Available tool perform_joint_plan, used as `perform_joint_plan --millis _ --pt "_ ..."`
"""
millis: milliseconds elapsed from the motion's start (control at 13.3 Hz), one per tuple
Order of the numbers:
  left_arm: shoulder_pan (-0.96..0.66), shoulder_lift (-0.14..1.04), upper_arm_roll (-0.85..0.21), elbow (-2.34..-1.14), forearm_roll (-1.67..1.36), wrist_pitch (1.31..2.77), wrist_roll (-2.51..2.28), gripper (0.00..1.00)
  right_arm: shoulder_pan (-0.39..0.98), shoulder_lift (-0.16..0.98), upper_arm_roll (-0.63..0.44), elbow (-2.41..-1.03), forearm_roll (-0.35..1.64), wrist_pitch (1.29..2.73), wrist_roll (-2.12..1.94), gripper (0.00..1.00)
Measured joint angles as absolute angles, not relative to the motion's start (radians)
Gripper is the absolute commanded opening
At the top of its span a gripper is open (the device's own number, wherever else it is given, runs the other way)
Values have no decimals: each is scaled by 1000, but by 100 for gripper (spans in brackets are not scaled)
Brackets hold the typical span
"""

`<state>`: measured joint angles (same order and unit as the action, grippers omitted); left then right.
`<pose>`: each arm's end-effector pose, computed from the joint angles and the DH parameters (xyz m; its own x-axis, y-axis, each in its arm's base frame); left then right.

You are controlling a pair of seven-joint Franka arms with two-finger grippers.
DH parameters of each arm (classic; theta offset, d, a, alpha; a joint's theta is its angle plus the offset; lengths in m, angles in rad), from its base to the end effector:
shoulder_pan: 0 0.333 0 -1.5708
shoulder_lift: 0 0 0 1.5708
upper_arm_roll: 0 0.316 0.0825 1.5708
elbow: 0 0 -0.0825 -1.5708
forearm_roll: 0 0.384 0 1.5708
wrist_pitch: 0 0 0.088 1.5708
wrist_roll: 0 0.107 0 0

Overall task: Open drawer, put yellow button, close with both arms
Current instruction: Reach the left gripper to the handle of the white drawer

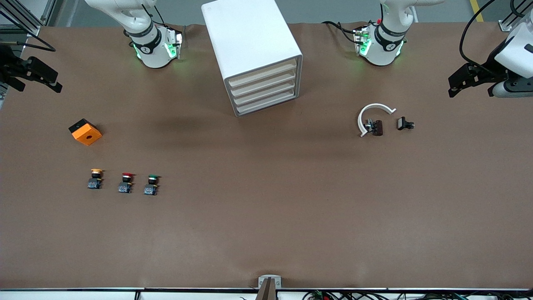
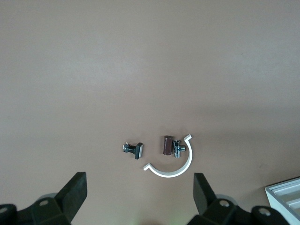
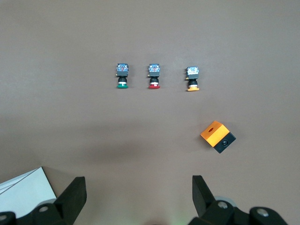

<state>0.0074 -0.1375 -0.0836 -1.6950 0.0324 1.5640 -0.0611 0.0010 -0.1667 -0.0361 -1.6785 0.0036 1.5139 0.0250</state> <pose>0.5087 -0.0384 0.6383 0.9999 -0.0142 0.0087 -0.0138 -0.9990 -0.0434 0.4953 -0.0187 0.6564 0.9982 -0.0594 0.0018 -0.0594 -0.9982 -0.0096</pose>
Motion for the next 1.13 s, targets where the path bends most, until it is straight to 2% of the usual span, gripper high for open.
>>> perform_joint_plan --millis 376,677,1129 --pt "7 -101 -84 -1673 32 1560 -61 100 1 -170 -32 -1683 4 1507 25 100" --pt "-18 41 -92 -1580 31 1527 -61 100 1 -174 -29 -1686 5 1506 25 100" --pt "-178 249 -108 -1558 -13 1534 -219 100 1 -179 -26 -1687 8 1499 37 100"
